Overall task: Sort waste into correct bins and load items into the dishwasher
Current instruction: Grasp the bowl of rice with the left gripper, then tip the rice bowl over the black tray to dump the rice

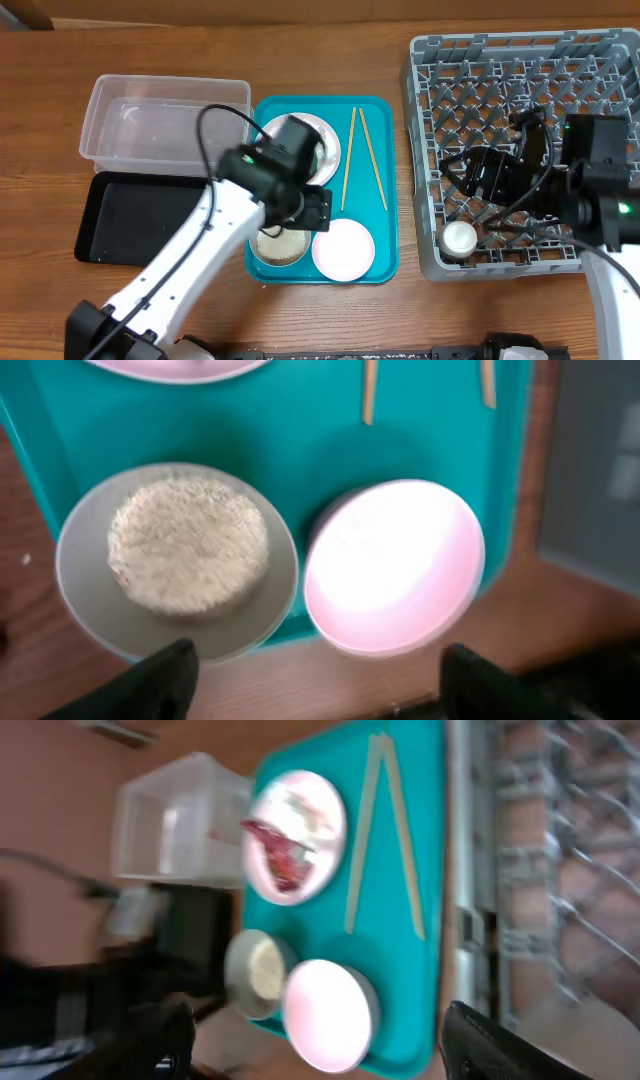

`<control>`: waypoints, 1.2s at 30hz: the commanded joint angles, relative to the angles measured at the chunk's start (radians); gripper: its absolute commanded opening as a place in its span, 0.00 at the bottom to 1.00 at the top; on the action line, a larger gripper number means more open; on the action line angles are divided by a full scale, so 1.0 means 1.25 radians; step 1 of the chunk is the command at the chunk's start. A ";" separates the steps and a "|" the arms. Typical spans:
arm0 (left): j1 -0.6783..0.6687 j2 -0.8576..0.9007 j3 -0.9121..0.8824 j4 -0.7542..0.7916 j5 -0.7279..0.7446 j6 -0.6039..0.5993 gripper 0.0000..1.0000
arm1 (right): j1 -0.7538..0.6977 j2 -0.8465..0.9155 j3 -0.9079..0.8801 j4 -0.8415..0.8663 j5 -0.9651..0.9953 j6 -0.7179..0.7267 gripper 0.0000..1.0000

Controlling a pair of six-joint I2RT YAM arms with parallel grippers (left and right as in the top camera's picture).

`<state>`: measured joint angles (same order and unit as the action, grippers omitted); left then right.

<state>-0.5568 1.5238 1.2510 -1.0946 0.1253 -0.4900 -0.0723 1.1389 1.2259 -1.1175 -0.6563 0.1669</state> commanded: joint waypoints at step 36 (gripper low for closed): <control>0.009 0.016 0.009 0.030 -0.030 -0.088 0.04 | 0.000 -0.019 0.020 -0.040 -0.068 -0.012 0.83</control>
<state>-0.5896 1.6764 1.1851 -1.0512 0.0128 -0.6739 -0.0723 1.1202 1.2270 -1.1713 -0.7292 0.1600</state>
